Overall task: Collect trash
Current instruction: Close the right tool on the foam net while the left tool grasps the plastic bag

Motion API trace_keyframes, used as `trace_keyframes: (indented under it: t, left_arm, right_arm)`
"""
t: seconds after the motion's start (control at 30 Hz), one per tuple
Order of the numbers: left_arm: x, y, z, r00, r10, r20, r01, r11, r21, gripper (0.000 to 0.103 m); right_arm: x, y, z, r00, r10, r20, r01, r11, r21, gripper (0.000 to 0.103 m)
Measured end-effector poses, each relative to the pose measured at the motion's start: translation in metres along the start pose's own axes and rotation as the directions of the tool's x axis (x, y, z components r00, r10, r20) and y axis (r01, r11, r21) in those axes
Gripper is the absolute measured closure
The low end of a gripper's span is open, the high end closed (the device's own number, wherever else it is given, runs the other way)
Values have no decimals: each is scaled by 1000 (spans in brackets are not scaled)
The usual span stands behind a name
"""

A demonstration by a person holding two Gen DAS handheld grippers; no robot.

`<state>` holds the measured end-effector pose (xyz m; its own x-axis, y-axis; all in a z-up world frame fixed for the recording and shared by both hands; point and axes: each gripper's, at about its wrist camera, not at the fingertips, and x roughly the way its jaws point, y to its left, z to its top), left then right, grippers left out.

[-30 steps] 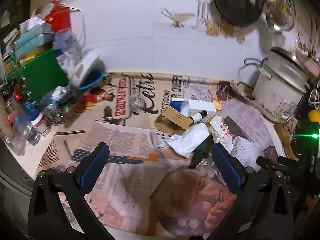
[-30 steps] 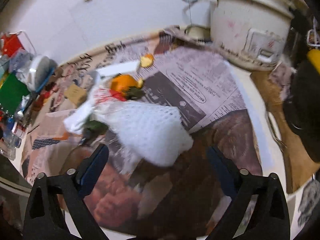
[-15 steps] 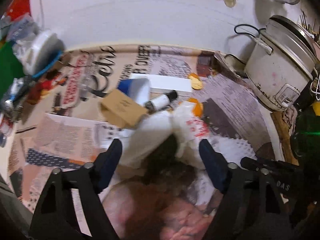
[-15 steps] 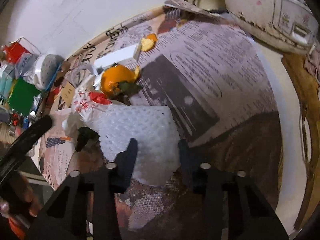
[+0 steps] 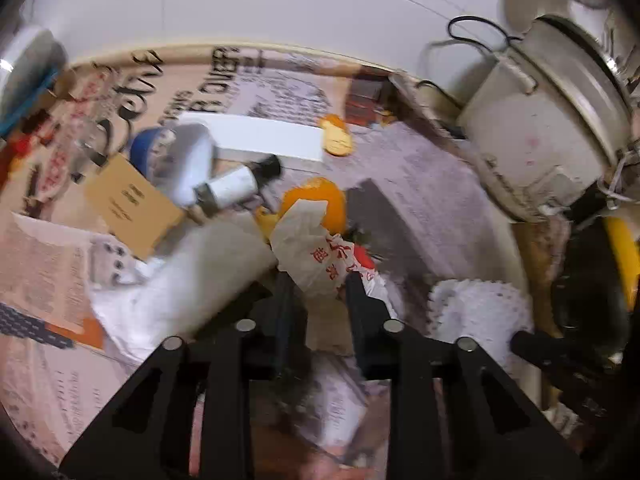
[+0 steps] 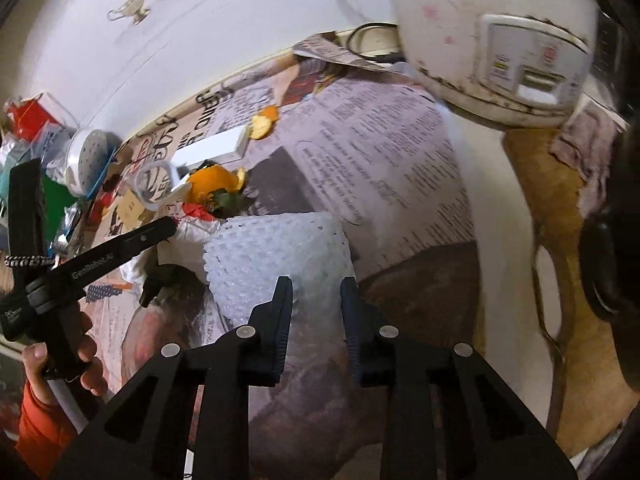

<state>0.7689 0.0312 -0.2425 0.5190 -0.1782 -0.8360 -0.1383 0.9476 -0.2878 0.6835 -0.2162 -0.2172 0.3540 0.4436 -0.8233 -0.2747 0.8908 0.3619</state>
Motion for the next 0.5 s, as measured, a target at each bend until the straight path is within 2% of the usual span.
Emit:
trace_keyframes:
  t: [0.07, 0.23, 0.5]
  left_arm:
    - [-6, 0, -3, 999, -41, 3, 41, 999, -6, 82]
    - [-37, -5, -12, 997, -55, 48, 52, 997, 61, 85]
    - [-114, 16, -32, 984, -100, 145, 78, 985, 152, 85]
  right_arm:
    - [-3, -1, -3, 1000, -11, 7, 10, 1000, 14, 81]
    - [-15, 8, -12, 999, -30, 40, 29, 999, 23, 81]
    - [-52, 48, -37, 980, -85, 179, 76, 995, 58, 81]
